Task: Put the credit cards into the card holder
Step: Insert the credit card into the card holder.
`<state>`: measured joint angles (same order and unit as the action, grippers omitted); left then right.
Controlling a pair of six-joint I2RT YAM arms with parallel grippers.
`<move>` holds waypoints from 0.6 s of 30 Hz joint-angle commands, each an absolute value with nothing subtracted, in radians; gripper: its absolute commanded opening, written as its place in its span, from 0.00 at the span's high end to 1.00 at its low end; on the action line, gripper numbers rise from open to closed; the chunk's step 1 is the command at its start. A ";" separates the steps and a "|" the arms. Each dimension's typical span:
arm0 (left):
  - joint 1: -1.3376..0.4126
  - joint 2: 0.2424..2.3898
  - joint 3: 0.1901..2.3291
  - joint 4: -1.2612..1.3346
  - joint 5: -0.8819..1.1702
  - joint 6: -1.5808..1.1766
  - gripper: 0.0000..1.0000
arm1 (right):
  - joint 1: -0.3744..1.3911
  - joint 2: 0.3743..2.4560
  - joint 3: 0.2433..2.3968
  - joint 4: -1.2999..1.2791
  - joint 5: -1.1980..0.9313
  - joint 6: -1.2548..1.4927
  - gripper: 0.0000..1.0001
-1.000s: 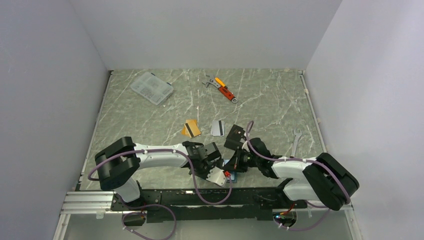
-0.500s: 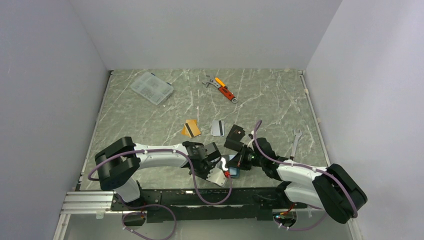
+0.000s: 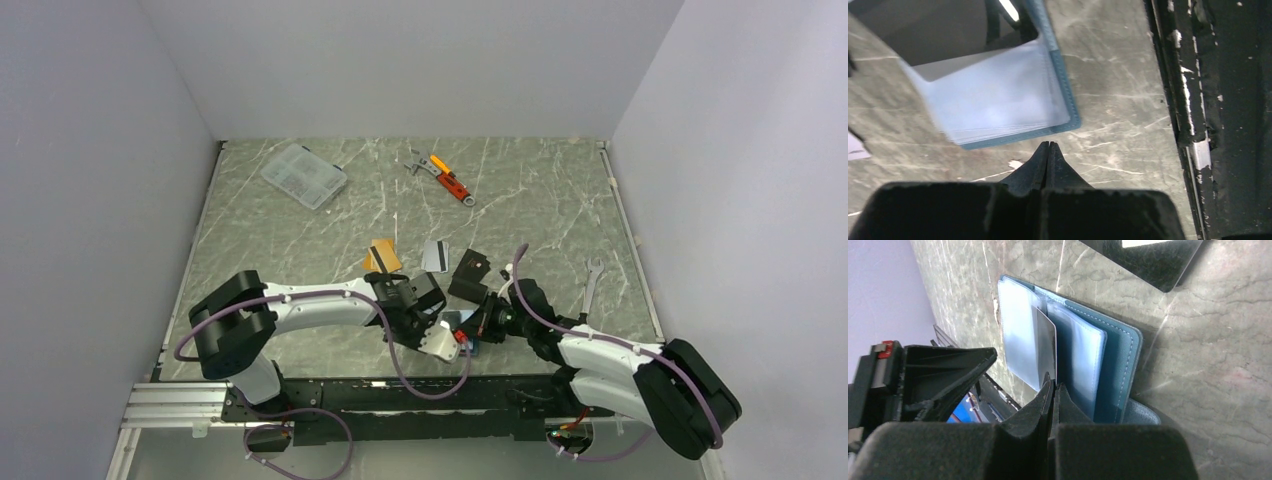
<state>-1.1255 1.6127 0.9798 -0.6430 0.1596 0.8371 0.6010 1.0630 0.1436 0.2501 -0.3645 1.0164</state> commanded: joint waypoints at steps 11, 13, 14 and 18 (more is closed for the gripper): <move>-1.100 1.690 1.055 -0.637 0.194 0.873 1.00 | 0.604 1.116 0.140 0.257 -0.310 1.029 1.00; -1.100 1.680 1.032 -0.633 0.191 0.874 1.00 | 0.605 1.123 0.139 0.271 -0.299 1.036 1.00; -1.100 1.671 1.021 -0.632 0.192 0.872 1.00 | 0.604 1.128 0.140 0.277 -0.292 1.039 1.00; -1.100 1.653 1.007 -0.636 0.204 0.860 1.00 | 0.604 1.136 0.141 0.299 -0.276 1.054 1.00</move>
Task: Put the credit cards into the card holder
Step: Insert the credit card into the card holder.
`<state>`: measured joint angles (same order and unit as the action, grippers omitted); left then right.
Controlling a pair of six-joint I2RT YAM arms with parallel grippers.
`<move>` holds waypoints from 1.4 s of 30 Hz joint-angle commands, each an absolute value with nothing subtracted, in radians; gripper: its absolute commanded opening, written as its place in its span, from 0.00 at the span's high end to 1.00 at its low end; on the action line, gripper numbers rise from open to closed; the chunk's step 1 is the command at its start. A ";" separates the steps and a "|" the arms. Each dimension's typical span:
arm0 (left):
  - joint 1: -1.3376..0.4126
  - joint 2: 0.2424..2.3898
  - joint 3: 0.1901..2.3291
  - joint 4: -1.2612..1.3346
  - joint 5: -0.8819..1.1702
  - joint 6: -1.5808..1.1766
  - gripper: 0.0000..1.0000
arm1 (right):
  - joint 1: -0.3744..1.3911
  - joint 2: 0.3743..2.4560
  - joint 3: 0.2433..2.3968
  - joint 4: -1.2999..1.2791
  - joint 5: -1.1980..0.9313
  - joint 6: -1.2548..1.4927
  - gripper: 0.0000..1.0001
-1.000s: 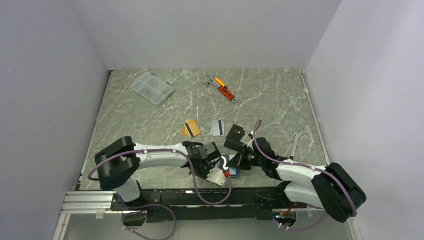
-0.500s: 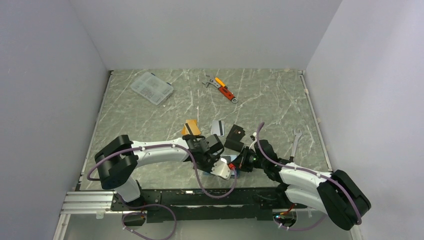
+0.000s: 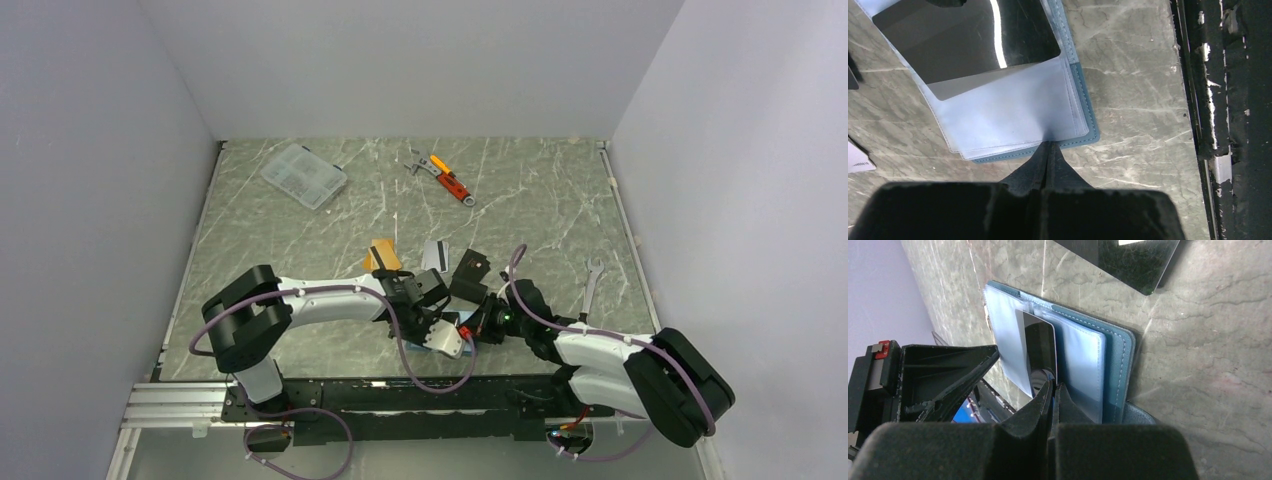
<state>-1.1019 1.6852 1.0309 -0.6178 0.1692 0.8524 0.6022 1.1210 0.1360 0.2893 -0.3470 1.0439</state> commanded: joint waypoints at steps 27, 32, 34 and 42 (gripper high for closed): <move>-1.113 1.633 0.993 -0.622 0.265 0.835 1.00 | 0.735 1.222 0.239 0.299 -0.273 1.067 1.00; -1.026 1.597 1.006 -0.630 0.339 0.823 1.00 | 0.739 1.293 0.268 0.314 -0.304 1.056 1.00; -1.005 1.582 0.988 -0.611 0.330 0.823 1.00 | 0.739 1.309 0.273 0.316 -0.310 1.056 1.00; -0.980 1.622 0.940 -0.557 0.300 0.832 1.00 | 0.739 1.310 0.331 0.198 -0.298 1.023 0.95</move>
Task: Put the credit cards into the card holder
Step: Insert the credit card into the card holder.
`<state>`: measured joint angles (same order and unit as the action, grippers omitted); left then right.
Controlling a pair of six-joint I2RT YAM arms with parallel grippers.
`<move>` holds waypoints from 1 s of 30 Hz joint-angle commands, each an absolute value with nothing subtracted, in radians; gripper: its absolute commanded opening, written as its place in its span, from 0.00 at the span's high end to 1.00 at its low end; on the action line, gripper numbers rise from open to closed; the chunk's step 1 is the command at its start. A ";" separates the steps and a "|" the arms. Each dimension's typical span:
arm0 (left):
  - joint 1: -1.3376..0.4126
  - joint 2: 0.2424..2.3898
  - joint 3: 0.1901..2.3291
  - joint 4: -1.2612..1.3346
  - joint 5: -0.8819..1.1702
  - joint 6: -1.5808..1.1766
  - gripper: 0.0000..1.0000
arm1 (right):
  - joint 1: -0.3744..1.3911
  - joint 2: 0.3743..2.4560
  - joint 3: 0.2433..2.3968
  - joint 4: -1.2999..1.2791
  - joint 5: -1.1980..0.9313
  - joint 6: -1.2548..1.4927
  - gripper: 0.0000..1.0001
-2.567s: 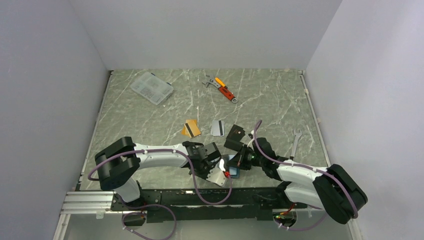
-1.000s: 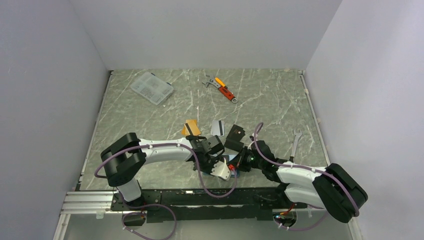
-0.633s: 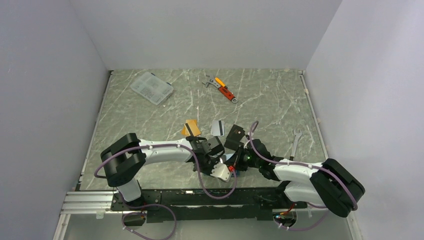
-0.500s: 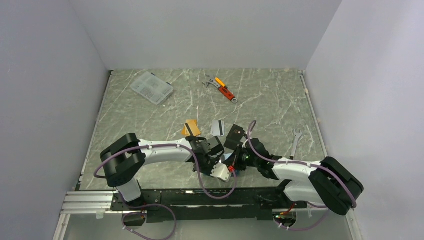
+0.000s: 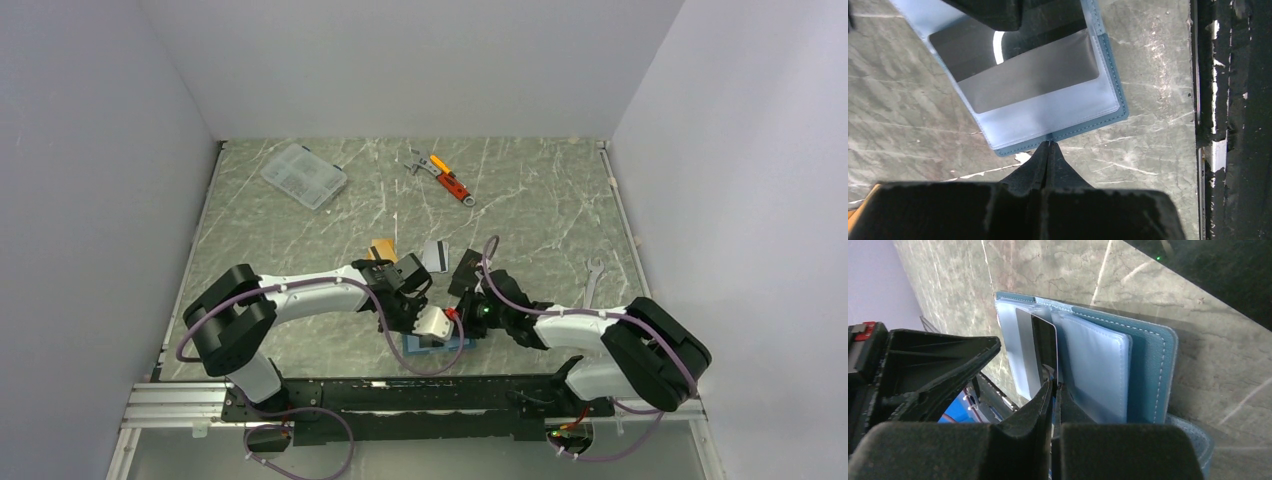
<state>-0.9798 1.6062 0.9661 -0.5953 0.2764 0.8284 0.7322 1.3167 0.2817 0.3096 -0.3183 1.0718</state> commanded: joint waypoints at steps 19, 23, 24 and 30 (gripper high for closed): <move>-0.989 1.647 0.908 -0.517 0.273 0.833 1.00 | 0.689 1.296 0.431 0.022 -0.236 0.957 1.00; -0.990 1.638 0.903 -0.511 0.272 0.834 1.00 | 0.727 1.339 0.456 0.005 -0.199 0.966 1.00; -0.989 1.637 0.902 -0.510 0.272 0.835 1.00 | 0.734 1.343 0.456 0.005 -0.192 0.969 1.00; -0.994 1.643 0.894 -0.497 0.267 0.837 1.00 | 0.771 1.366 0.477 0.024 -0.191 0.977 1.00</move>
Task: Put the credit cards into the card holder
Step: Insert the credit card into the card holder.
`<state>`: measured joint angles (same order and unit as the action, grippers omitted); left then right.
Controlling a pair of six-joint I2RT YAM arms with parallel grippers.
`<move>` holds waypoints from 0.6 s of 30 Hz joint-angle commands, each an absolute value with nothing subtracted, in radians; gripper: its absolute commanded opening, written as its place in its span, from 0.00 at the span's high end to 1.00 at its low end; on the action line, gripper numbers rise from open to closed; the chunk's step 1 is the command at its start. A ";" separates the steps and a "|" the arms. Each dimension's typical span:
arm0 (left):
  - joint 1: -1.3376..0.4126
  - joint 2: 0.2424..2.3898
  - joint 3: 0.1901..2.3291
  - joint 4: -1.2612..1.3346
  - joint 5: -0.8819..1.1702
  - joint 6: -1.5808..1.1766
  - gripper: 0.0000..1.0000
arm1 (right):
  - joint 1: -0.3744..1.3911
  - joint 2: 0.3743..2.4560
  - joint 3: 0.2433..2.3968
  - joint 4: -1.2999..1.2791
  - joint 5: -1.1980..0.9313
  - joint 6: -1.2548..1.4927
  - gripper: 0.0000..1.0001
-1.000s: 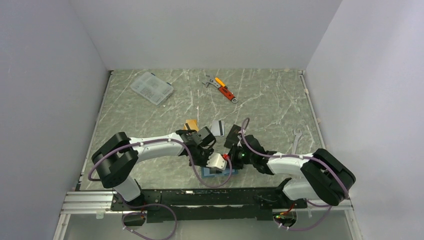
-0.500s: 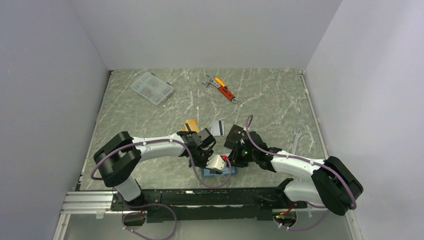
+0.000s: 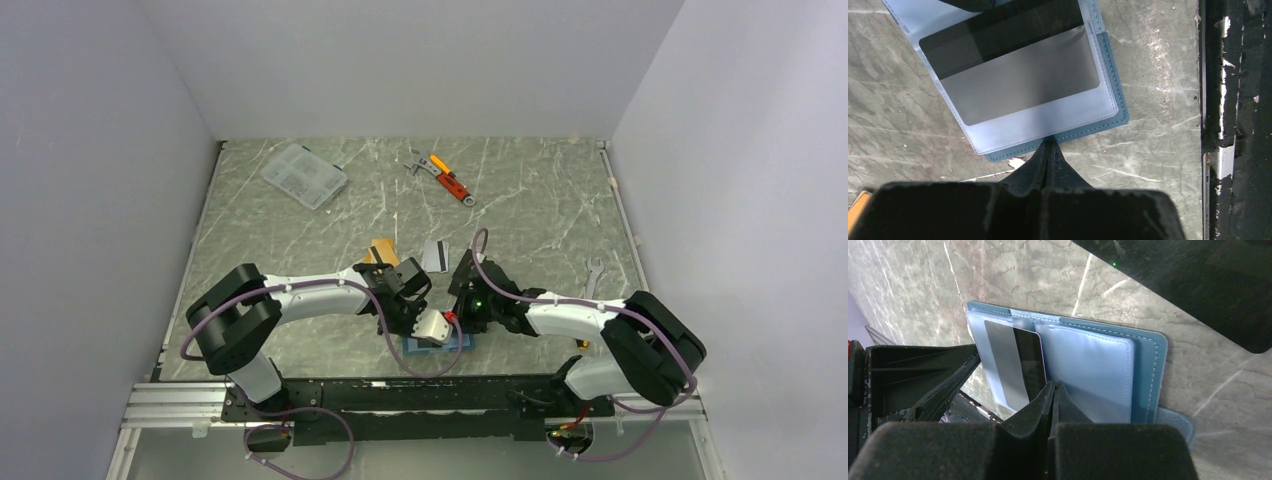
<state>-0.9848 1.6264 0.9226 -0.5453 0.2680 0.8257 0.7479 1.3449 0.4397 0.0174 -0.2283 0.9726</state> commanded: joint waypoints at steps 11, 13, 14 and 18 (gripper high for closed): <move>-1.001 1.632 0.901 -0.498 0.268 0.837 1.00 | 0.833 1.444 0.563 0.023 -0.204 0.960 1.00; -1.002 1.629 0.903 -0.497 0.270 0.837 1.00 | 0.837 1.442 0.574 0.008 -0.203 0.955 1.00; -1.002 1.628 0.905 -0.499 0.271 0.837 1.00 | 0.834 1.435 0.575 0.005 -0.204 0.953 1.00; -1.002 1.614 0.900 -0.501 0.266 0.842 1.00 | 0.787 1.355 0.539 -0.075 -0.187 0.933 1.00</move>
